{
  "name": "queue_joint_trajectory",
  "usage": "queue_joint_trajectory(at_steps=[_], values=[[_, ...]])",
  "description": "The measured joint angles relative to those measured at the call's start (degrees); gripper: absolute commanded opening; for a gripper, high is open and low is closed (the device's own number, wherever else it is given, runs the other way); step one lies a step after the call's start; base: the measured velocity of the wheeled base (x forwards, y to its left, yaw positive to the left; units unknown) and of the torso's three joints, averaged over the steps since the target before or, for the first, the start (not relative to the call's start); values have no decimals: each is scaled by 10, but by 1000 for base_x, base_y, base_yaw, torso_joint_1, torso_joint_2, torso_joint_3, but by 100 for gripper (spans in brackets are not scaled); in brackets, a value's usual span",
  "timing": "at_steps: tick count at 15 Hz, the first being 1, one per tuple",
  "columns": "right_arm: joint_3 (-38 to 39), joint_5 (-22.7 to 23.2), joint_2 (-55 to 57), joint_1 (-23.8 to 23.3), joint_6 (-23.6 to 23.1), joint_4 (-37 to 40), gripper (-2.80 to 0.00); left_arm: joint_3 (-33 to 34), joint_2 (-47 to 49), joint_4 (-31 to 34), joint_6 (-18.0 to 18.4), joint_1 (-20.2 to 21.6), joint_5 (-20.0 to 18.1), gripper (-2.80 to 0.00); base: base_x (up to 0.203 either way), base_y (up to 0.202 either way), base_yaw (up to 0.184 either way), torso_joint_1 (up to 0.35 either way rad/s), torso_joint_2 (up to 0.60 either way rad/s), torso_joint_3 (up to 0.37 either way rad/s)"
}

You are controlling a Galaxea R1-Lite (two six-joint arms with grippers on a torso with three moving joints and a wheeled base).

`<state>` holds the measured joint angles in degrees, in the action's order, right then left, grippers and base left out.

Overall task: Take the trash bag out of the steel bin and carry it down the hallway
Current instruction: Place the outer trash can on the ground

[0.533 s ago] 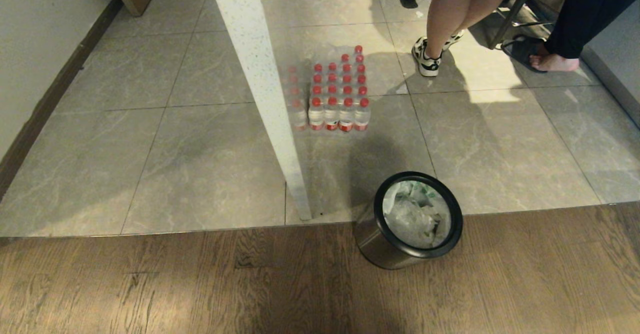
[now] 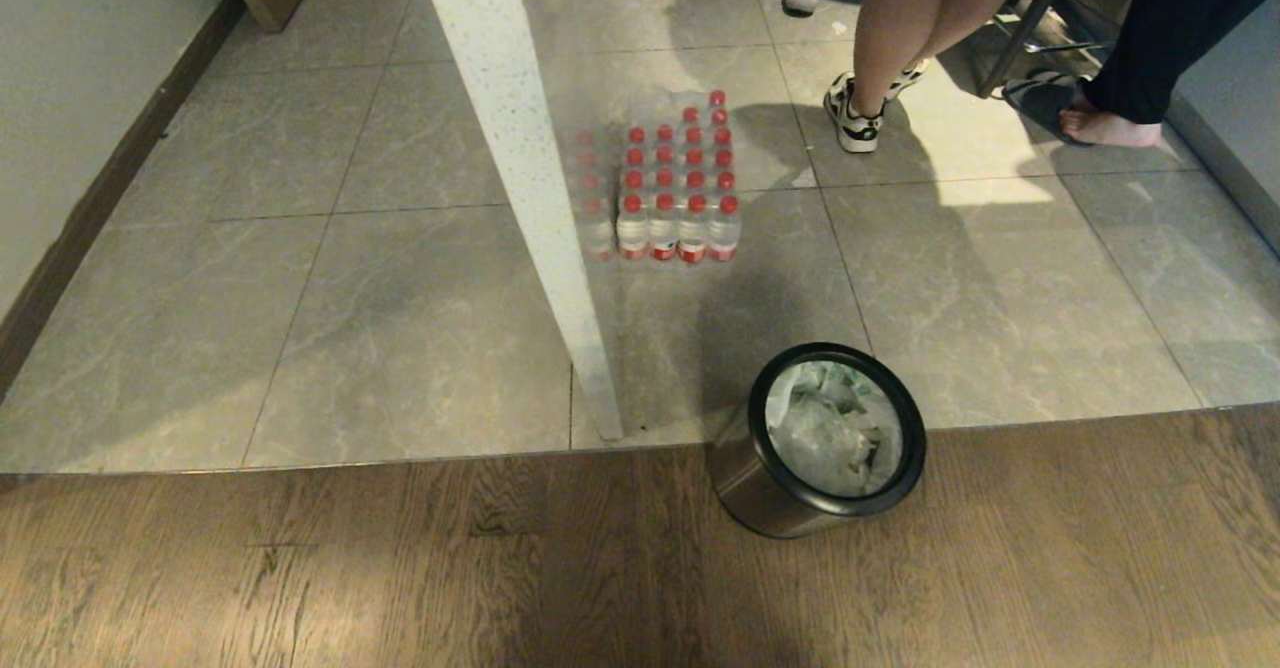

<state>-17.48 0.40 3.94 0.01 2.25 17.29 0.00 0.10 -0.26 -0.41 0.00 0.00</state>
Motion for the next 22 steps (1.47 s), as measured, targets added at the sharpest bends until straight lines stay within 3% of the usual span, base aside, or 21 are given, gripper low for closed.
queue_joint_trajectory(at_steps=[5,7,12,13,17,22], values=[[-182,29,291,8,80,51,-280,0,0,0,0,0,0,-280,0,0,0,0,0,0],[-208,36,436,15,102,10,-280,0,0,0,0,0,0,-280,0,0,0,0,0,0],[-210,43,756,25,129,-174,-280,0,0,0,0,0,0,-280,0,0,0,0,0,0],[-210,40,807,26,131,-216,0,0,0,0,0,0,0,-280,0,0,0,0,0,0],[-223,38,961,31,135,-392,0,0,0,0,0,0,0,-280,0,0,0,0,0,0],[-243,38,1056,50,135,-450,0,0,0,0,0,0,0,-280,0,0,0,0,0,0]])
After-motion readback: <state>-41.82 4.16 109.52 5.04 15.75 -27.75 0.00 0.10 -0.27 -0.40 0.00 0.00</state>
